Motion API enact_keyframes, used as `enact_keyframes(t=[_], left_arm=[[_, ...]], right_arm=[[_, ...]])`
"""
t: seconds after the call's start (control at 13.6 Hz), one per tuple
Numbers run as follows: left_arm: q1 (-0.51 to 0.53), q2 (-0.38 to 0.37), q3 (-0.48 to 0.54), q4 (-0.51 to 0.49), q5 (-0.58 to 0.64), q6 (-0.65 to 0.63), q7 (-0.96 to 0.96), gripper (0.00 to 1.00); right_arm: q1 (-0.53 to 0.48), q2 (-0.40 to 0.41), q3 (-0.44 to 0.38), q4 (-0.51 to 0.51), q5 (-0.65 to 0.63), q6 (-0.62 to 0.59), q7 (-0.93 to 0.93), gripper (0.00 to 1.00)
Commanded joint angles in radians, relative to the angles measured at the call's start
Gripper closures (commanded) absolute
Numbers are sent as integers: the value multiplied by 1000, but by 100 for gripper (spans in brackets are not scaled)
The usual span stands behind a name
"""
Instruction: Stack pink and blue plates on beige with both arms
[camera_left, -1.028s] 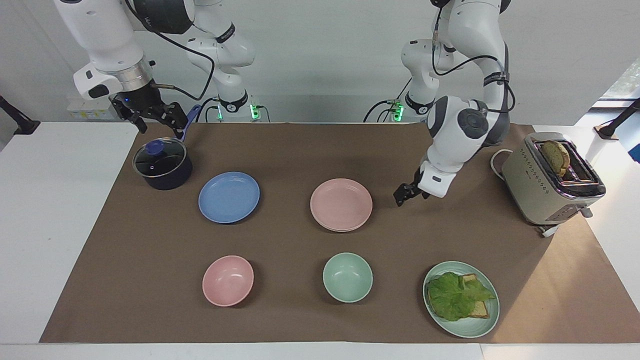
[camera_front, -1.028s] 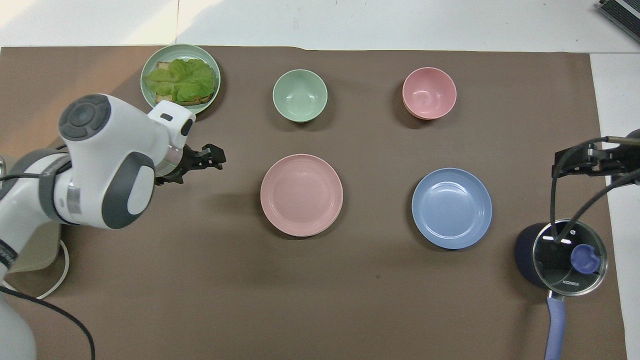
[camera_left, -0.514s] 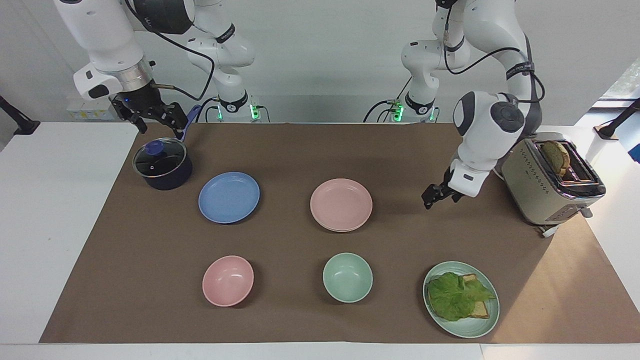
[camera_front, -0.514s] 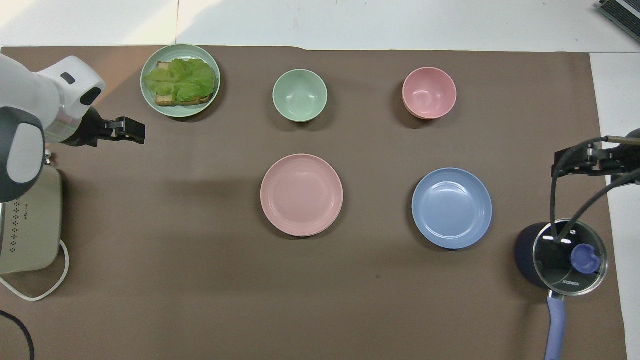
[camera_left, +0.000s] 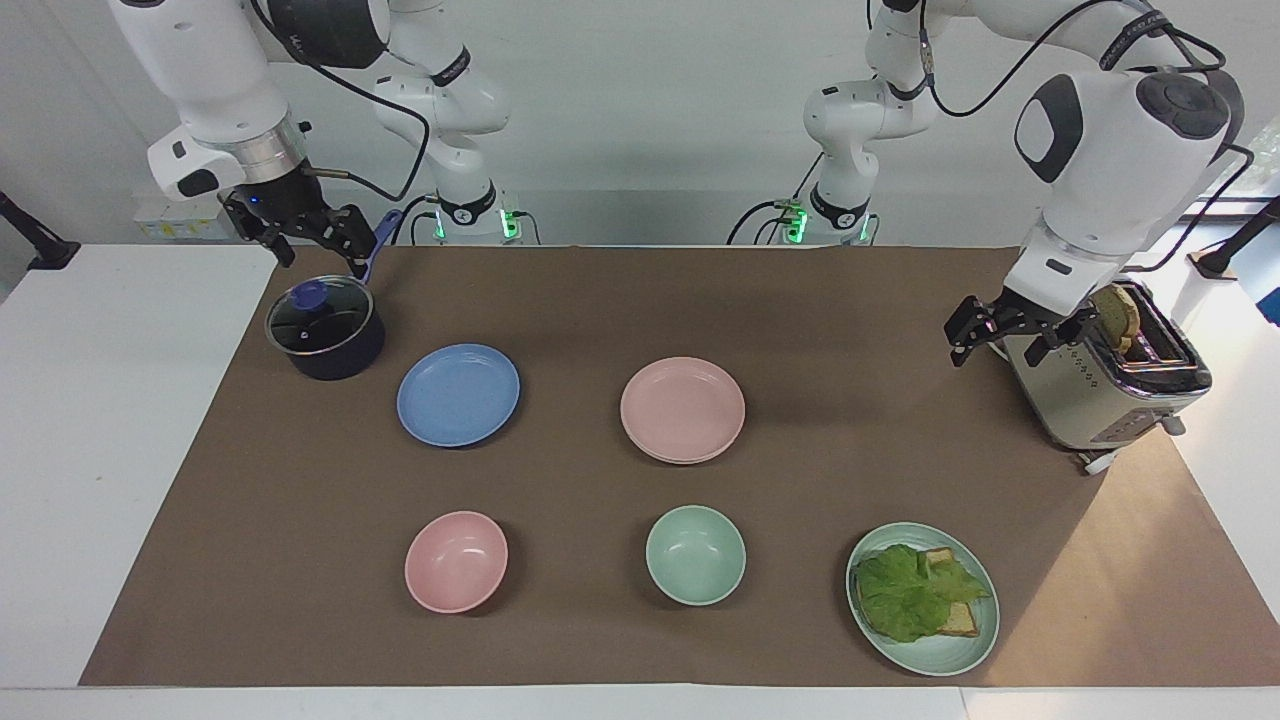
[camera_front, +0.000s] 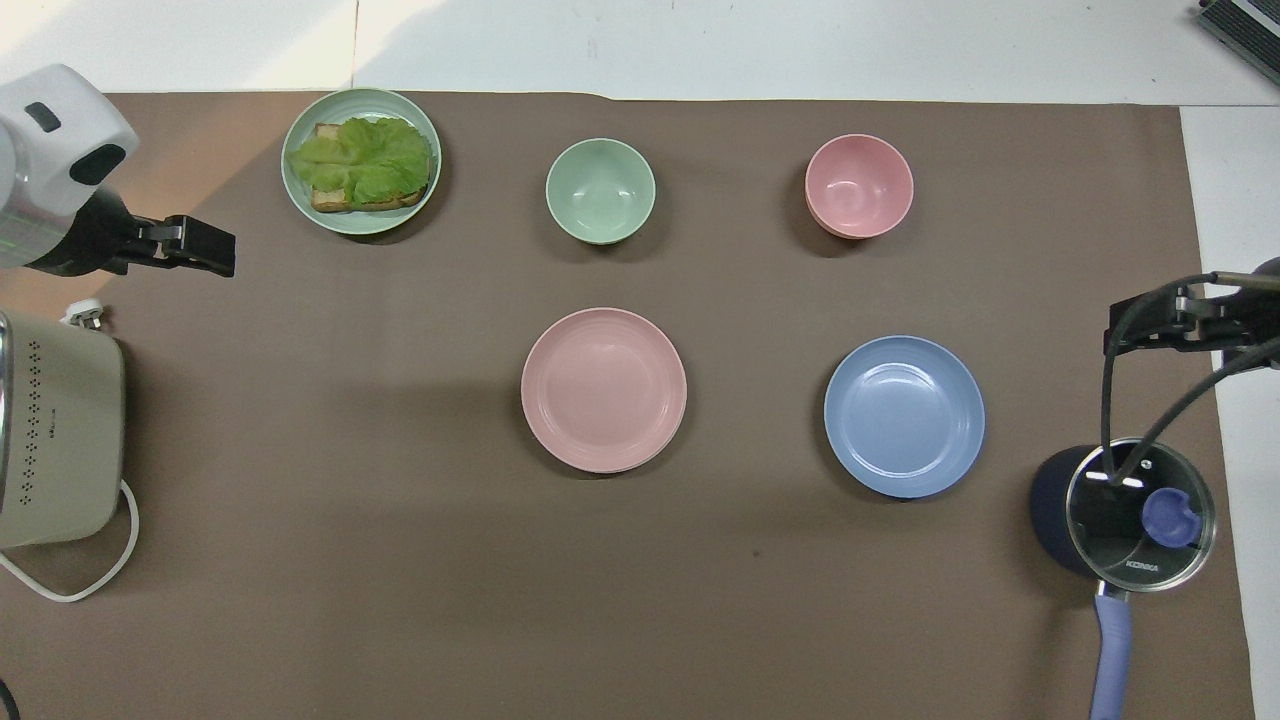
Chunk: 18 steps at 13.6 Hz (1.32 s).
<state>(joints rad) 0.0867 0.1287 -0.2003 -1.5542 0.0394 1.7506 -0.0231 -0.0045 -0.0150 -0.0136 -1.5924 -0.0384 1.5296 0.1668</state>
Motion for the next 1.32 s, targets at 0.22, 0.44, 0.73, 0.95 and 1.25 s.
enact_keyframes(t=[0.22,0.44,0.73,0.95,1.25], left_arm=[[-1,-92,-2,-1,8,-48,8,0],[4,-95,2,-3,8,-46,9,0],[42,-95,7,-4,8,-48,8,0],[53,-95,5,-4,8,-48,8,0],[51,-95,5,-4,8,-48,8,0]], right_arm=[[0,-17,12,-14,20,7,-33,0],[-9,-20,9,-21,20,9,-38,0],[-14,-23,0,-41,22,70,-38,0],[-29,-51,-2,-113,23,145,-47,0],[-40,-52,-2,-236,34,233,-105,0]])
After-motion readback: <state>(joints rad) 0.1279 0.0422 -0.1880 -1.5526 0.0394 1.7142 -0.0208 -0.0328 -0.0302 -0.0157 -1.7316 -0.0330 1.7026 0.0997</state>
